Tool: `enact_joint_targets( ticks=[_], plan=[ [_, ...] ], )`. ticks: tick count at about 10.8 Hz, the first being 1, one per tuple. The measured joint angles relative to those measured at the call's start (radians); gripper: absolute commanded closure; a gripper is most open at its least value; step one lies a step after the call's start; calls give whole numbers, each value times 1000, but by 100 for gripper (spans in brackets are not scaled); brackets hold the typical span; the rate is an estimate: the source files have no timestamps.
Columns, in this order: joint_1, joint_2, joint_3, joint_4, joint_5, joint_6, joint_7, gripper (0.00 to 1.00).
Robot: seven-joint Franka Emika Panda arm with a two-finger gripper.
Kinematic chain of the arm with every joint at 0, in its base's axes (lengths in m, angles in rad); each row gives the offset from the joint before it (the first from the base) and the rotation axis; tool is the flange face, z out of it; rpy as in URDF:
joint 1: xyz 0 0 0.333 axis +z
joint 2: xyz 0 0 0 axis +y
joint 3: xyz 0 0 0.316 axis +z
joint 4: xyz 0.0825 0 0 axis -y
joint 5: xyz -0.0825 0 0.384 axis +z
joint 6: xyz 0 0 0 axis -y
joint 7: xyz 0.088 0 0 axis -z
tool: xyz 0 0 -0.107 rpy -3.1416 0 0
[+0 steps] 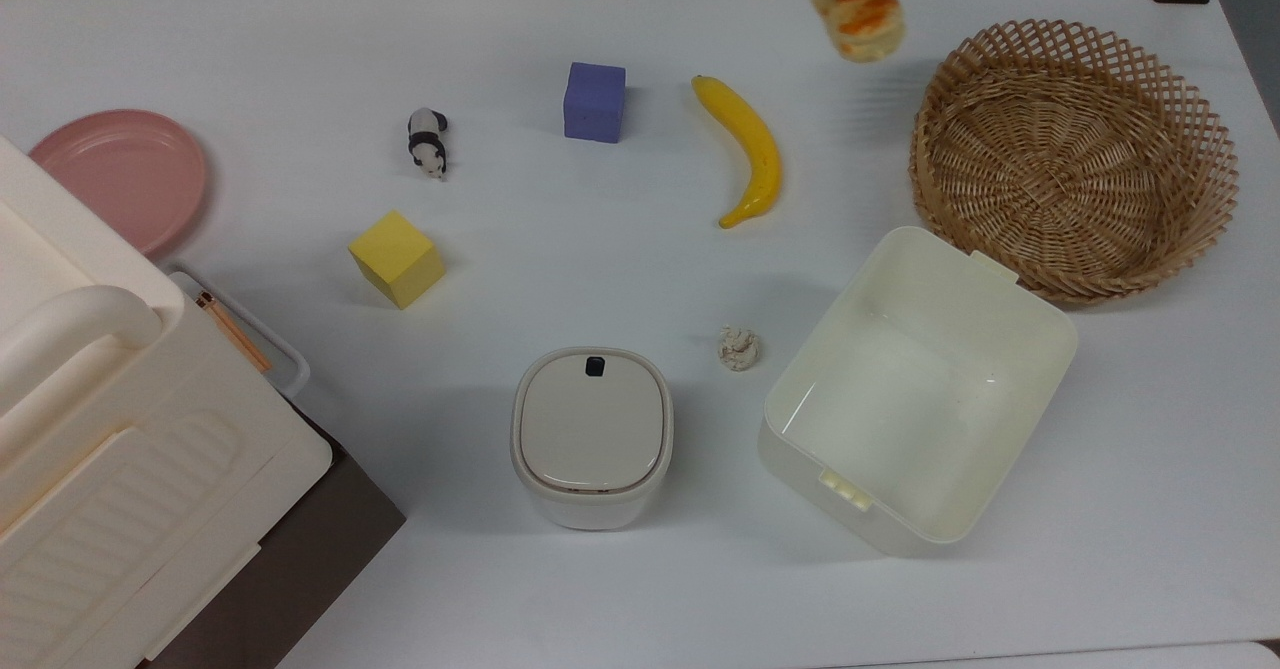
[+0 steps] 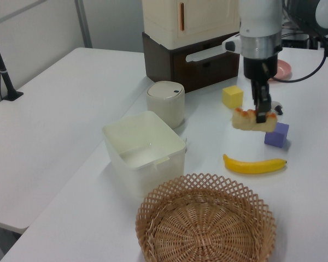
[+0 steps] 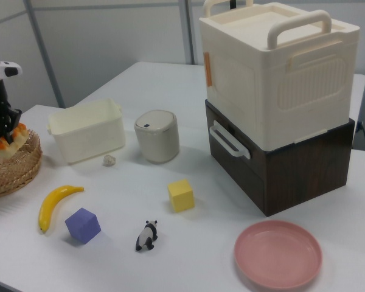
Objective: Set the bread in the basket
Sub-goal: 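Carry the bread over the wicker basket and lower it in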
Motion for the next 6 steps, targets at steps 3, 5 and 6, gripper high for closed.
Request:
enact_joint_targets(
  ticks=[3, 5, 6],
  plan=[
    [119, 116, -42, 102, -7, 73, 115, 75],
    [214, 192, -79, 160, -26, 82, 182, 70],
    [261, 235, -107, 186, -26, 109, 218, 66]
  ],
)
